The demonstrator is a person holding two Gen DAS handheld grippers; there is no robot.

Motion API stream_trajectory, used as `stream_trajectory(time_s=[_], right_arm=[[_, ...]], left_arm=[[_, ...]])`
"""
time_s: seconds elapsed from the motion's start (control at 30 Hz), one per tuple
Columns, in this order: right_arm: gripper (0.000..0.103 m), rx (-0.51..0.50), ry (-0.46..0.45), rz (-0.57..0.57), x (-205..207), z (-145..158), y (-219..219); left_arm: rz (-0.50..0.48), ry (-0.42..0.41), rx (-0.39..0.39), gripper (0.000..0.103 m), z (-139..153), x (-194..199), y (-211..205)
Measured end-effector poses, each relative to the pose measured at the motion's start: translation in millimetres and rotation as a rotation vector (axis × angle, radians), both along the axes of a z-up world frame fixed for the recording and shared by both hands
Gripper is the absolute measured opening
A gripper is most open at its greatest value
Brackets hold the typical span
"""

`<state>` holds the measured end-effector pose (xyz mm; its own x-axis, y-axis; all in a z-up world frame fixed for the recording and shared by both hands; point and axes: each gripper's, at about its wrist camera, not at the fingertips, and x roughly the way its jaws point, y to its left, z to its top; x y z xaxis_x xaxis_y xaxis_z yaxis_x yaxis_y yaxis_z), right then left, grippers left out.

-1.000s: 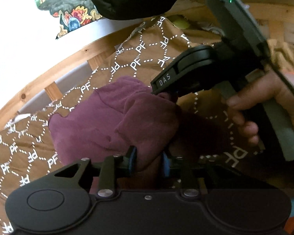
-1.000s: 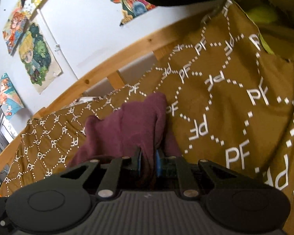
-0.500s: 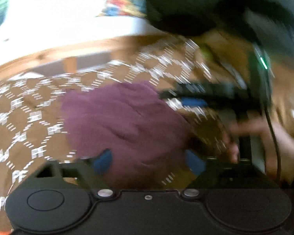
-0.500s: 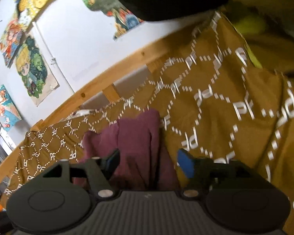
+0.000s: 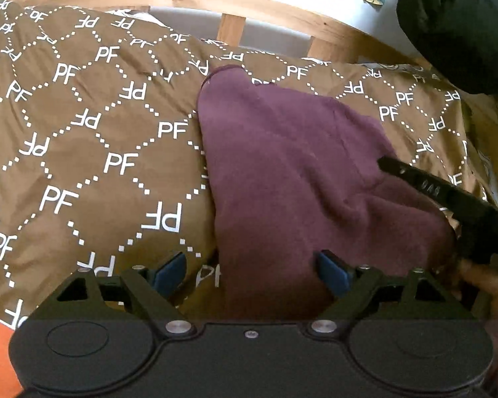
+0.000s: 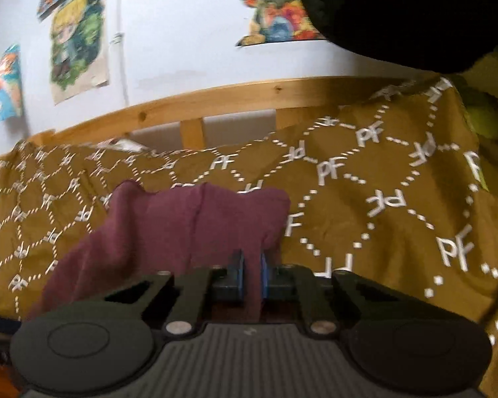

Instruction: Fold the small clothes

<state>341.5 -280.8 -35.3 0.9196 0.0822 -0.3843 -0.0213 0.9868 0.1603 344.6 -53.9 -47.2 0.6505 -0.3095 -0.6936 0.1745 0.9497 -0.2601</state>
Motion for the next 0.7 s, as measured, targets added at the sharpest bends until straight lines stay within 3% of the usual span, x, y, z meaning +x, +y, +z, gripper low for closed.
stream_trajectory(time_s=[0.27, 0.4, 0.57, 0.7], right_arm=[[0.01, 0.255, 0.068, -0.031, 6.3, -17.0, -37.3], [0.01, 0.202, 0.059, -0.023, 4.8, -11.8, -33.9], [0.012, 0.229, 0.066, -0.018, 4.6, -12.7, -39.1], [0.031, 0.242, 0.077, -0.031, 4.8, -15.2, -44.8]], left_arm=[[-0.039, -0.003, 0.006, 0.087, -5.9, -7.9, 6.7], [-0.042, -0.009, 0.024, 0.087, -5.7, -8.7, 4.3], [-0.037, -0.011, 0.034, 0.088, -5.5, -9.5, 3.1], [-0.01, 0.002, 0.046, 0.096, -6.2, -8.0, 3.8]])
